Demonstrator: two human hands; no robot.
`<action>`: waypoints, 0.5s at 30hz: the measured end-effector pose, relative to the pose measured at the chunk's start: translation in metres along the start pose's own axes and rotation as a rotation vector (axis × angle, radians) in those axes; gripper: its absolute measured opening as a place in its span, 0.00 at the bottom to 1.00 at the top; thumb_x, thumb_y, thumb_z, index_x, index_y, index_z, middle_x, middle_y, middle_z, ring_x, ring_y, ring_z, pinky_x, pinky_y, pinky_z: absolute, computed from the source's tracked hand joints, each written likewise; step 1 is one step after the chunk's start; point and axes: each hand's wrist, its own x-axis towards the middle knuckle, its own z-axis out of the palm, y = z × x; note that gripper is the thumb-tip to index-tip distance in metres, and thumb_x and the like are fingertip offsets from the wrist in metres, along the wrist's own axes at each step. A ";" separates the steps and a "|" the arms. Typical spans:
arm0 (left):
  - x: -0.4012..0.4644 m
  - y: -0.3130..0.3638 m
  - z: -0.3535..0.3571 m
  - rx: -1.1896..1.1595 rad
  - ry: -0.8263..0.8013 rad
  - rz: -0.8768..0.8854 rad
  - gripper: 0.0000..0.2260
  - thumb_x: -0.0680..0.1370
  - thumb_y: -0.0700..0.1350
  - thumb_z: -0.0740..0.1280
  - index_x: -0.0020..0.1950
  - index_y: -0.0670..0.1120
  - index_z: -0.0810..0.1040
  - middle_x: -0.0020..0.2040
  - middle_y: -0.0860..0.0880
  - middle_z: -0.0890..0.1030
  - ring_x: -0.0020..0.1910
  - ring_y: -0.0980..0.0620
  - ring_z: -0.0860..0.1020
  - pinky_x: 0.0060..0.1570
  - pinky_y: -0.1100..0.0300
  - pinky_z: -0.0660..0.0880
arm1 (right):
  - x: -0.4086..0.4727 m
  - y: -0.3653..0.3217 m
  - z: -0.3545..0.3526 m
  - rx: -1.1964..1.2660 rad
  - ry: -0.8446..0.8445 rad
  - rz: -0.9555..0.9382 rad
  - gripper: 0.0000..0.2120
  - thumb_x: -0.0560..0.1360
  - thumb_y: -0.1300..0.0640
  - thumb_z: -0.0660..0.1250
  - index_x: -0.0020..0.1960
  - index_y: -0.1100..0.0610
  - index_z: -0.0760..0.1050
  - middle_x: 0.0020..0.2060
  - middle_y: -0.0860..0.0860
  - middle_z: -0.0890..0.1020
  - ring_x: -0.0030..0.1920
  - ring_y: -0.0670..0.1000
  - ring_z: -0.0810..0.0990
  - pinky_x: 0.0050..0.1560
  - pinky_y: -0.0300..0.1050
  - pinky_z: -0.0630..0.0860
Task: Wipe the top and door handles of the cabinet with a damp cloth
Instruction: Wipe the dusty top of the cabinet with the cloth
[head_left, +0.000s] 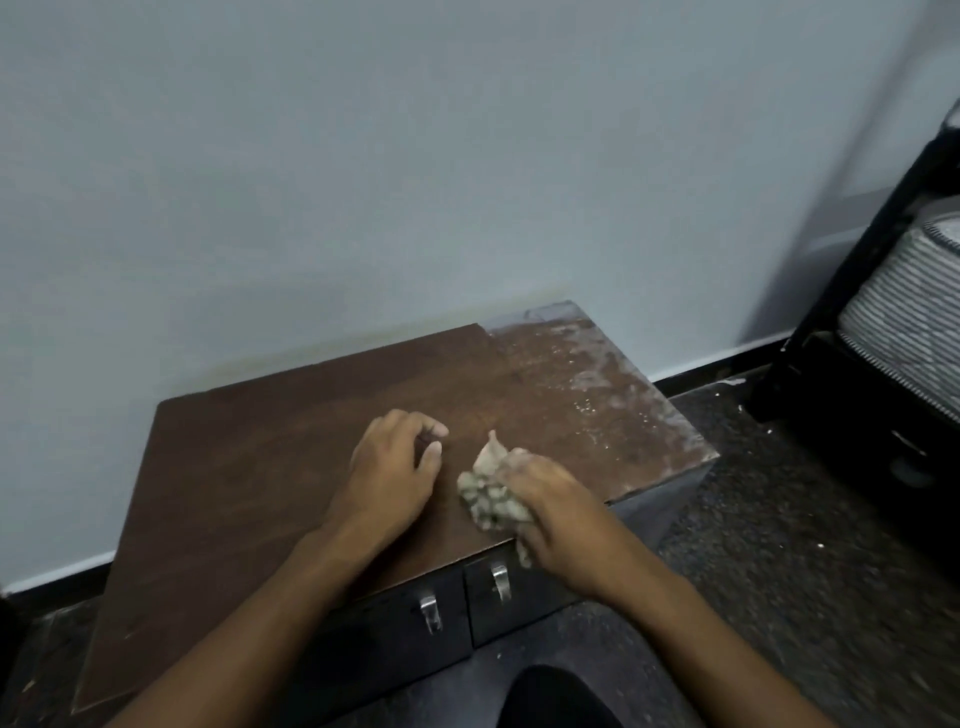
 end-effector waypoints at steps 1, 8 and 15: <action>-0.001 0.003 0.004 -0.001 -0.008 0.007 0.05 0.76 0.44 0.67 0.49 0.53 0.78 0.48 0.57 0.76 0.47 0.58 0.72 0.51 0.59 0.71 | 0.002 0.008 -0.009 -0.010 0.043 0.054 0.26 0.78 0.59 0.66 0.76 0.54 0.68 0.75 0.52 0.69 0.78 0.52 0.62 0.78 0.39 0.55; 0.006 0.025 0.033 -0.067 -0.008 0.055 0.07 0.75 0.44 0.68 0.49 0.56 0.77 0.48 0.62 0.75 0.49 0.61 0.72 0.51 0.60 0.73 | -0.032 -0.013 0.004 -0.067 0.137 -0.006 0.28 0.73 0.59 0.69 0.73 0.56 0.72 0.71 0.53 0.76 0.74 0.54 0.72 0.76 0.46 0.62; 0.018 0.053 0.059 -0.073 -0.140 0.234 0.06 0.77 0.50 0.64 0.53 0.59 0.74 0.50 0.65 0.73 0.53 0.63 0.72 0.53 0.64 0.72 | -0.030 0.063 -0.044 -0.175 0.326 0.490 0.22 0.84 0.54 0.59 0.77 0.53 0.64 0.75 0.49 0.68 0.77 0.49 0.62 0.78 0.43 0.57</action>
